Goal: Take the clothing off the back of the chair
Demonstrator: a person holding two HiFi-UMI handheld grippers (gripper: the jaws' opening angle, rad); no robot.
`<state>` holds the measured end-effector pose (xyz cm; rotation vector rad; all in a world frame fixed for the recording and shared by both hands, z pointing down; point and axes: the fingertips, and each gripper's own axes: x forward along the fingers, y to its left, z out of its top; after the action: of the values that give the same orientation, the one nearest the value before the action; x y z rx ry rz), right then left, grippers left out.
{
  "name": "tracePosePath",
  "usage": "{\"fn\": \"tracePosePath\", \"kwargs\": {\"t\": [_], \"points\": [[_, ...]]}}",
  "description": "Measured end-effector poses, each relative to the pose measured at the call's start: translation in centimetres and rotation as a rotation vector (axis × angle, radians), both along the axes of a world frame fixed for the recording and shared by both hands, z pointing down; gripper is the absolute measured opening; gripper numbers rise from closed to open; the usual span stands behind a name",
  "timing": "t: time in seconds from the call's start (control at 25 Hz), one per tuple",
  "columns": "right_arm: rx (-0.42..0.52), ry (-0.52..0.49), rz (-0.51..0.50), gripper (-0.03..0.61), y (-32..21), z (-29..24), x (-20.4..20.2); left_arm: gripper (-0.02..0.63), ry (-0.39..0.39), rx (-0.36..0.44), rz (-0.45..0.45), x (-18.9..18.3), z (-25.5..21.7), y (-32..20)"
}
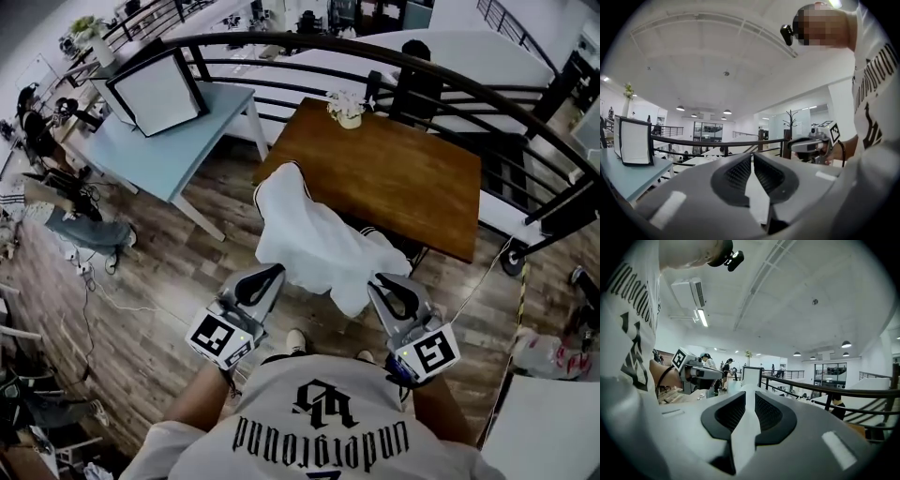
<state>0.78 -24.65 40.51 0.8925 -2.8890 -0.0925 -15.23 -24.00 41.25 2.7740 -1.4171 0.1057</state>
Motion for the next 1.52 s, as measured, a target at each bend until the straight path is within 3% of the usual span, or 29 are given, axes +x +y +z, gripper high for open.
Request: {"fn": "tracePosePath", "kwargs": {"t": [0.24, 0.64, 0.92, 1.08, 1.24, 1.52], "points": [[0.005, 0.045, 0.106, 0.08, -0.7, 0.3, -2.5, 0.058, -0.034, 0.009, 0.133, -3.6, -0.2, -1.6], [-0.036, 0.17, 0.215, 0.133, -1.5, 2.1, -3.6, 0.253, -0.117, -0.044, 0.298, -5.9, 2.5, -5.1], [-0.058, 0.278, 0.23, 0.196, -3.4, 4.3, -3.3, 0.372, -0.171, -0.147, 0.33, -5.9, 5.9, -7.8], [-0.088, 0.318, 0.213, 0.247, -4.3, 5.5, -3.7, 0.403, -0.194, -0.207, 0.35, -5.6, 8.3, -8.7], [-0.094, 0.375, 0.185, 0.282, -4.6, 6.7, -4.4, 0.417, -0.189, -0.252, 0.355, -5.4, 10.1, -9.7], [-0.057, 0.461, 0.211, 0.282, -5.2, 7.4, -4.1, 0.416, -0.196, -0.285, 0.332, -4.5, 11.3, -10.4]]}}
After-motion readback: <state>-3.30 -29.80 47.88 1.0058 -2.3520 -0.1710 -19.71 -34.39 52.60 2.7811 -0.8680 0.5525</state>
